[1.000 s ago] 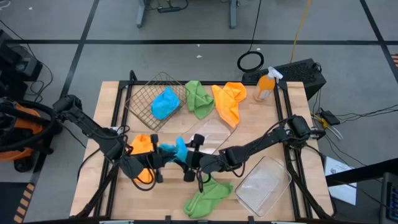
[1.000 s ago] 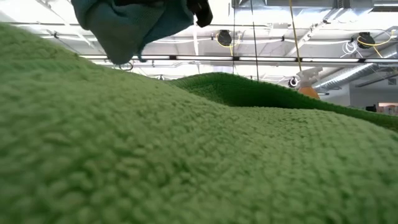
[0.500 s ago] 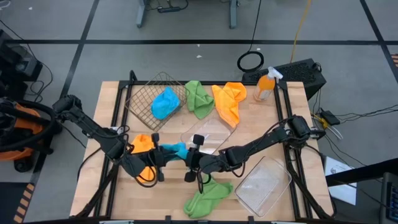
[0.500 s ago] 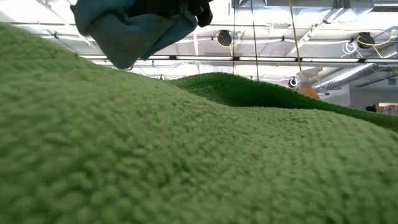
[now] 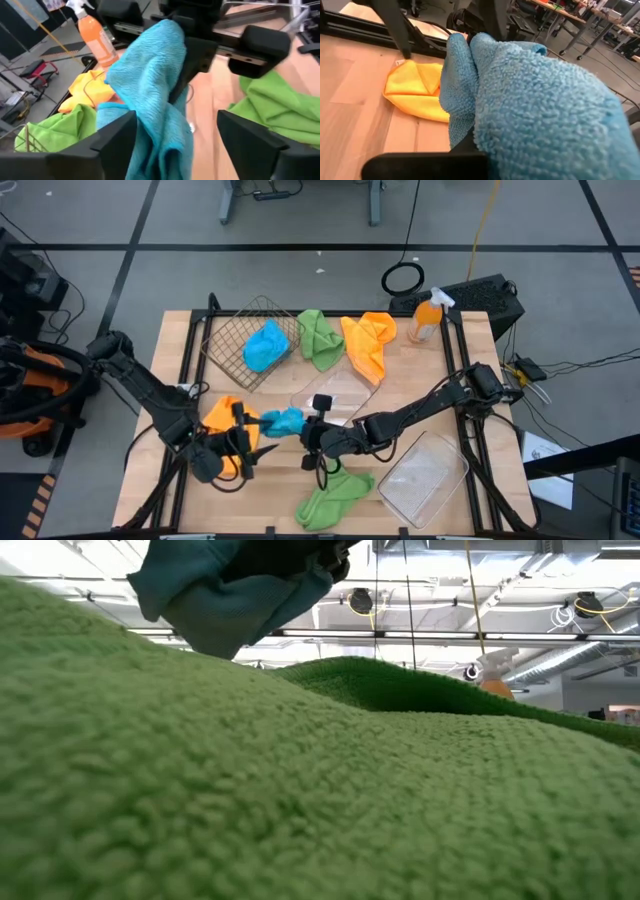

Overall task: Sort microfiber towel by color & place in baskets
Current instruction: Put the blue towel into the gold wire basket, then put the bottom yellow towel into the top transparent bin

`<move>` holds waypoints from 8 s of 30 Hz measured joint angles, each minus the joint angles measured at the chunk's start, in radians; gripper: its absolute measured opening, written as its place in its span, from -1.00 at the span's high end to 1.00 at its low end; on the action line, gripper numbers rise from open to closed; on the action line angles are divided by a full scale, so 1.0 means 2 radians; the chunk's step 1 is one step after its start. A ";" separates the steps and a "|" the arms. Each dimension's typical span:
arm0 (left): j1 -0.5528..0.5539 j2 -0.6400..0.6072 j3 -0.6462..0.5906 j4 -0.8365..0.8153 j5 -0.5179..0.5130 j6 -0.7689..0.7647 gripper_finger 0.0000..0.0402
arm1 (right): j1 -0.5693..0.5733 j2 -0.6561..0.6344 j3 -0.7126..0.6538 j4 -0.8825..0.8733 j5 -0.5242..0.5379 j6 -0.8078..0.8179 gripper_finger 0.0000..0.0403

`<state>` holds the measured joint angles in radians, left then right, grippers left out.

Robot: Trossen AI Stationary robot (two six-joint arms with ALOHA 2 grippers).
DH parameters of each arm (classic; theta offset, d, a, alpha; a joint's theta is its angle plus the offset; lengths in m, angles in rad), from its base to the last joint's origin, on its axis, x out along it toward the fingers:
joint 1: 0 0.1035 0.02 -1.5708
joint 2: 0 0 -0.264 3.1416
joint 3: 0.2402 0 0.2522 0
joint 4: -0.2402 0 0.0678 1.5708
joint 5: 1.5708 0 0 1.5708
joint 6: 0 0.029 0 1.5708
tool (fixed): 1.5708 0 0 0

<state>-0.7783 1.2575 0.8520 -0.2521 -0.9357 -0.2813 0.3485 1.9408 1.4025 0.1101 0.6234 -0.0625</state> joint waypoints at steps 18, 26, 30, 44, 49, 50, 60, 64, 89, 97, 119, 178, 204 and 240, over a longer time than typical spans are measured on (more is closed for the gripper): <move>-0.017 0.000 0.000 -0.014 -0.074 -0.097 -0.48 | 0.000 -0.004 0.000 -0.012 0.000 -0.010 0.93; 0.012 0.020 0.000 -0.037 -0.061 -0.105 -0.48 | 0.000 -0.004 0.000 -0.009 0.000 -0.016 0.93; 0.036 0.042 0.000 -0.039 -0.029 -0.104 -0.48 | 0.000 -0.004 0.000 -0.008 0.000 -0.016 0.92; 0.070 0.074 0.000 0.020 0.024 0.028 0.06 | -0.001 -0.004 0.000 -0.012 -0.040 -0.016 0.92; 0.071 0.074 0.000 0.021 0.037 0.027 0.63 | -0.001 -0.004 0.000 -0.013 -0.040 -0.016 0.92; 0.071 0.074 0.000 0.021 0.037 0.027 0.74 | -0.001 -0.004 0.000 -0.013 -0.040 -0.016 0.91; 0.071 0.074 -0.001 0.021 0.036 0.030 0.85 | 0.000 -0.004 0.000 -0.031 -0.040 -0.017 0.53; 0.077 0.074 -0.001 0.013 0.035 0.030 0.88 | 0.000 -0.004 0.000 -0.050 -0.037 -0.016 0.28; 0.168 -0.117 0.000 -0.177 0.024 -0.002 0.90 | 0.018 -0.108 0.000 -0.366 0.031 0.165 -0.34; 0.293 -0.181 0.000 -0.272 0.007 -0.027 0.90 | 0.034 -0.095 0.000 -0.355 0.031 0.182 -0.34; 0.705 -0.174 -0.082 -0.229 0.554 0.145 0.82 | 0.041 -0.095 0.000 -0.340 0.033 0.177 -0.34; 0.665 -0.142 -0.088 -0.201 0.521 0.208 0.19 | 0.043 -0.095 0.000 -0.325 0.030 0.167 -0.34; 0.706 -0.076 -0.057 -0.180 0.301 0.172 0.95 | 0.038 -0.085 0.000 -0.318 0.031 0.152 -0.34; 0.211 -0.156 -0.239 0.164 0.215 -0.001 0.95 | 0.039 -0.079 -0.043 -0.186 -0.013 0.210 -0.34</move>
<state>-0.3555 0.9463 0.3738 0.0765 -0.5060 -0.2832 0.4263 1.7824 1.3167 -0.2611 0.5971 0.3579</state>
